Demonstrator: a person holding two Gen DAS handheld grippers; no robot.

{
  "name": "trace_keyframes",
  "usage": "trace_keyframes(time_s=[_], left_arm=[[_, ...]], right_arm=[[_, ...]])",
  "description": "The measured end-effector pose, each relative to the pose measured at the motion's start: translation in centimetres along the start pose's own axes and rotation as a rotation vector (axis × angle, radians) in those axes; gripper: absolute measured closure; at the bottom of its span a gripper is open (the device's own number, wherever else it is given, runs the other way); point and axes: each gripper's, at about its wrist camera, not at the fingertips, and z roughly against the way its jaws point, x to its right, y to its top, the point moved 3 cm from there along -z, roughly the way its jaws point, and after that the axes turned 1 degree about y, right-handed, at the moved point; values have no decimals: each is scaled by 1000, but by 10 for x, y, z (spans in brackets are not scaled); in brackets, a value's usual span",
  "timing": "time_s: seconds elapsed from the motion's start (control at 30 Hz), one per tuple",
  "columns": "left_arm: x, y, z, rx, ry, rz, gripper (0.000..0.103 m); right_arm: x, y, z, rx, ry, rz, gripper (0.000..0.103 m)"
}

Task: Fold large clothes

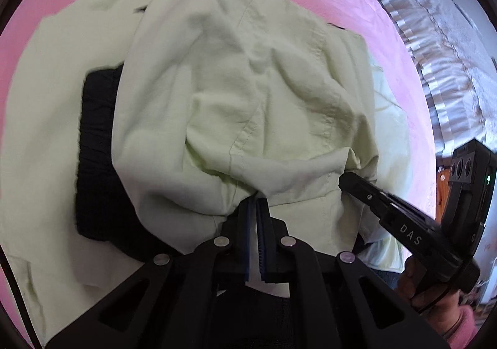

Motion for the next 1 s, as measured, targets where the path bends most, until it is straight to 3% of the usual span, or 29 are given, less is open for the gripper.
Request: trace_keyframes(time_s=[0.17,0.27,0.4,0.63,0.73,1.0], left_arm=[[16,8,35,59,31,-91,97],[21,28,48,125,43,-94,96],[29,65,48,220,56,-105,95],[23,135,13,274,93,-108,96],[16,159,-5,281,124,-115,95],[-3,181,-42,324,150,-107,96]], right_arm=[[-14,9,30,17,58,65,103],[-18,23,54,110,113,67,103],[-21,57,64,240,108,103,103],[-27,128,17,340,35,206,103],[-26,152,-3,357,31,192,103],[5,172,-43,322,-8,116,103]])
